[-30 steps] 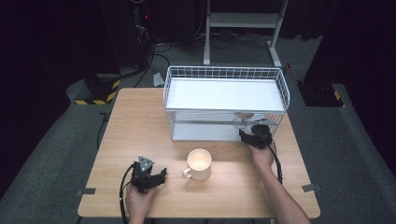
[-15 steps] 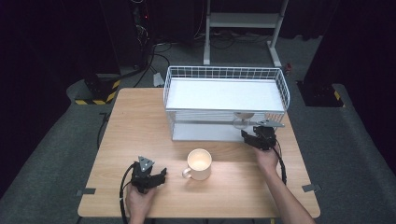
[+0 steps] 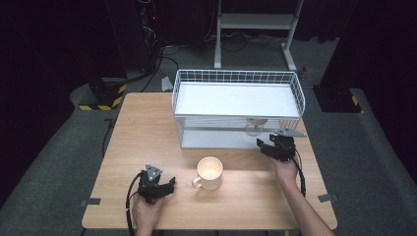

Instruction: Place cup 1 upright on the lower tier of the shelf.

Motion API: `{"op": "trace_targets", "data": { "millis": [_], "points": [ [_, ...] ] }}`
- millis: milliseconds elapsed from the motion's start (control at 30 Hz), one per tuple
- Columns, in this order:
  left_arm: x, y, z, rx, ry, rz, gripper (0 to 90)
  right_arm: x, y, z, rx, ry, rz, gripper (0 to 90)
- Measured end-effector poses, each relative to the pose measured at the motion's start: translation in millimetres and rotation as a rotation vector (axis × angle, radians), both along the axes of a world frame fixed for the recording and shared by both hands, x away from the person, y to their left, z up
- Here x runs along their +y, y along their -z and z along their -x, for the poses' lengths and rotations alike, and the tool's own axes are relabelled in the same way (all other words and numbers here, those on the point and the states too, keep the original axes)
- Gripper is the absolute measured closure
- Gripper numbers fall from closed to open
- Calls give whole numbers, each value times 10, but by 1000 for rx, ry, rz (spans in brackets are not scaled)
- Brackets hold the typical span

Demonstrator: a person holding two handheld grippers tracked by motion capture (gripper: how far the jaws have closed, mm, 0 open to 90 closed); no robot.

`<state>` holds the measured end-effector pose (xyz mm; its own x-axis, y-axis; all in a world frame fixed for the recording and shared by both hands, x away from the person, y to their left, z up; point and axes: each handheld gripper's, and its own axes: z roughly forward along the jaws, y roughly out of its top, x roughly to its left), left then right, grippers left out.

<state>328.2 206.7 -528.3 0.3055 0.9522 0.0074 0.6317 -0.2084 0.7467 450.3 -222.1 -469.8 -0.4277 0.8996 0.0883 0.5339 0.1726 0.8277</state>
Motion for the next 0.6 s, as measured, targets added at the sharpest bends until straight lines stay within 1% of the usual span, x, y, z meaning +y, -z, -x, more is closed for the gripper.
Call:
{"op": "trace_targets", "data": {
  "millis": [133,233,300,367,400,600],
  "points": [
    [0,0,0,-1,0,0,253,-38,-27,61,-15,-7,-8,387],
    [-1,0,1,1,0,1,253,-53,-32,85,-13,-9,-15,384],
    [0,0,0,-1,0,0,253,-70,-32,113,-11,-15,-32,381],
    [0,0,0,-1,0,0,253,-83,-31,142,-10,-24,-33,374],
    [0,0,0,-1,0,0,253,-94,-30,157,-17,-29,-34,374],
    [0,0,-1,-1,0,0,253,-160,-42,247,-28,-26,-59,374]
  ]
}}
